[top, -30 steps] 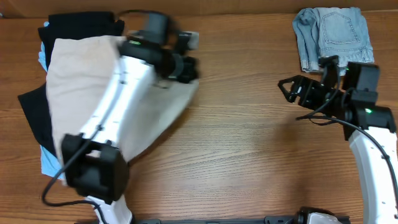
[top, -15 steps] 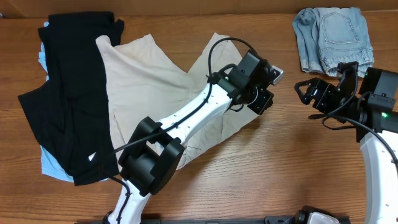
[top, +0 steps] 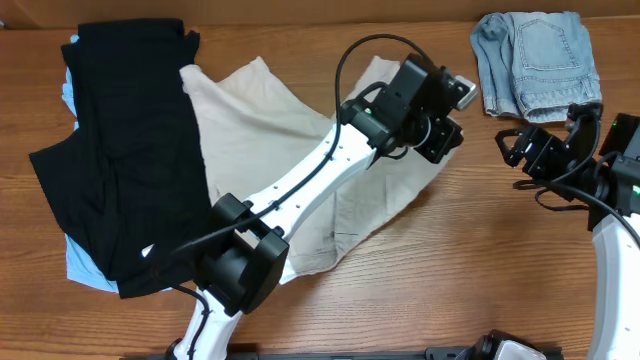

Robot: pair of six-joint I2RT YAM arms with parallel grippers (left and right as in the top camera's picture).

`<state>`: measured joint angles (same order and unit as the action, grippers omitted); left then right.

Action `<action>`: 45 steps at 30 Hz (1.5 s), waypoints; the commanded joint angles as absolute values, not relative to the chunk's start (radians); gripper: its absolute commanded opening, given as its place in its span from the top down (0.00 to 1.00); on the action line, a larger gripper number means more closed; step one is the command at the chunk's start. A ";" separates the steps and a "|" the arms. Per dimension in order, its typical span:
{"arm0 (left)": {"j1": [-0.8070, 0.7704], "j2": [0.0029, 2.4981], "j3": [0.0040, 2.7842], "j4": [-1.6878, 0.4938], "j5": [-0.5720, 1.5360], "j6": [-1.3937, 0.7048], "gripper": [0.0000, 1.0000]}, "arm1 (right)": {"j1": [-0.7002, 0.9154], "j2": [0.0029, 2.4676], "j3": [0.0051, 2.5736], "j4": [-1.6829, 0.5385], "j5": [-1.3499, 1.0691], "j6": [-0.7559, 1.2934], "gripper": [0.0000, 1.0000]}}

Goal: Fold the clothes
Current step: 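Drag the beige shorts rightward onto the open table center, then release the shorts and move the left gripper back to the stack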

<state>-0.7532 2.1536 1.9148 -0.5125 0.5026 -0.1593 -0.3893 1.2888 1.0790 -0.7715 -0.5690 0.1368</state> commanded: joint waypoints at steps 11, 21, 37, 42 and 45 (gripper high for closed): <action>-0.768 2.127 1.960 -0.576 0.525 -0.104 0.00 | -0.416 1.262 1.108 -0.769 -0.570 0.127 0.10; -0.411 2.091 2.050 -1.145 0.255 -0.115 0.00 | -0.416 1.262 1.108 -0.771 -0.570 0.127 0.09; 0.136 2.092 1.732 -1.264 0.179 -0.105 0.00 | -0.416 1.262 1.108 -0.784 -0.570 0.126 0.09; 0.185 2.092 1.583 -1.122 0.220 -0.101 0.00 | -0.416 1.262 1.108 -0.784 -0.570 0.123 0.09; 0.183 2.092 1.522 -1.037 0.221 -0.099 0.00 | -0.416 1.262 1.108 -0.783 -0.570 0.123 0.09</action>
